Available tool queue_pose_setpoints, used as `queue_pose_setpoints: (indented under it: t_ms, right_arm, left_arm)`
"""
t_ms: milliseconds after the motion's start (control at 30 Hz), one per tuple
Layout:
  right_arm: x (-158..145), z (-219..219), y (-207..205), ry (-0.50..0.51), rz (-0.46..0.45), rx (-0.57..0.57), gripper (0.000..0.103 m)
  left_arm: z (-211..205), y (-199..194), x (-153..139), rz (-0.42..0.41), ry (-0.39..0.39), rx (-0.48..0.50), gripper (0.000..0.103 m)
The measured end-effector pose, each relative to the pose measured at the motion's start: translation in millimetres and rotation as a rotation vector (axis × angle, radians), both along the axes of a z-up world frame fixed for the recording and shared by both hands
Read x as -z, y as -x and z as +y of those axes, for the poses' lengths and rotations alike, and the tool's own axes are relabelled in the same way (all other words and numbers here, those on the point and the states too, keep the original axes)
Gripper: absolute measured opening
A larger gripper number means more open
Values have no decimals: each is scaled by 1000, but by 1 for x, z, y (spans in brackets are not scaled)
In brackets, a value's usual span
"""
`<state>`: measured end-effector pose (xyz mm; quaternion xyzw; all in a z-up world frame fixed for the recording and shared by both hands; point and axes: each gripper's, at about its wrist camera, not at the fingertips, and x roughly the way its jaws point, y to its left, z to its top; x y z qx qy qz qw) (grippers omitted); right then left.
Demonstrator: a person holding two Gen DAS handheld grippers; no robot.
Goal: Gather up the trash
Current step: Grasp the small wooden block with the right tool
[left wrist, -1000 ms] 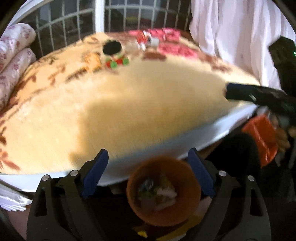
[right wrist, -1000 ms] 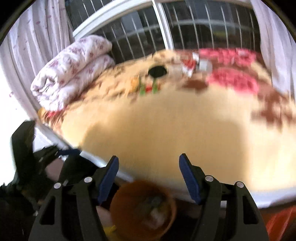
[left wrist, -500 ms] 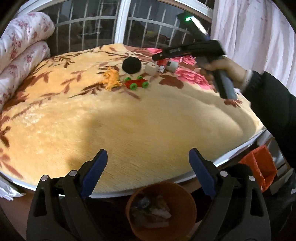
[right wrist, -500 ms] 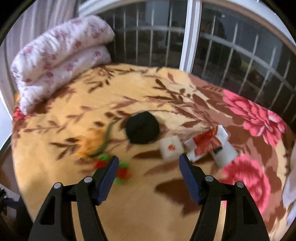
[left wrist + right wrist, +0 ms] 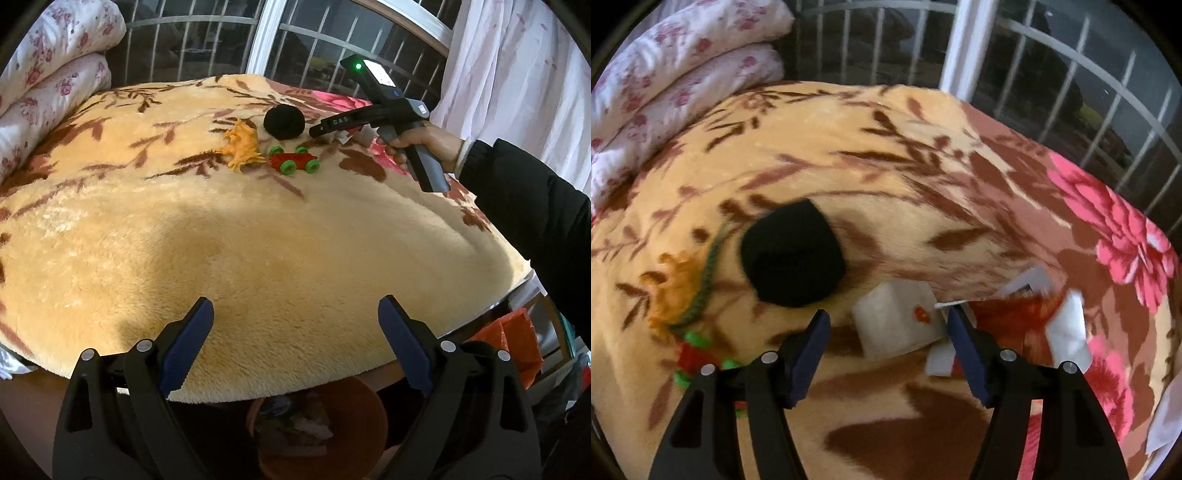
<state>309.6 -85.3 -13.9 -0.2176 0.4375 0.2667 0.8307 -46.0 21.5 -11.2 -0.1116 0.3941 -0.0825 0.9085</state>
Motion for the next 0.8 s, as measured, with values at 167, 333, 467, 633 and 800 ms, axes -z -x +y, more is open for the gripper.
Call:
queue_pose_setpoints:
  t_ms: [167, 333, 467, 633, 800]
  right_arm:
    - [6, -2, -11, -6, 9, 16, 63]
    - [12, 8, -17, 36, -18, 36, 47]
    - [13, 6, -17, 18, -43, 63, 47]
    - [-5, -8, 2, -112, -35, 73, 47]
    - [-31, -33, 63, -222, -26, 45, 47]
  left_arm:
    - [-2, 3, 0, 4, -3, -1, 88]
    - [-5, 3, 1, 9, -2, -2, 88]
    - [-7, 4, 1, 11, -7, 4, 88]
    - [-9, 3, 3, 21, -1, 3, 88]
    - [-6, -3, -1, 18, 5, -3, 88]
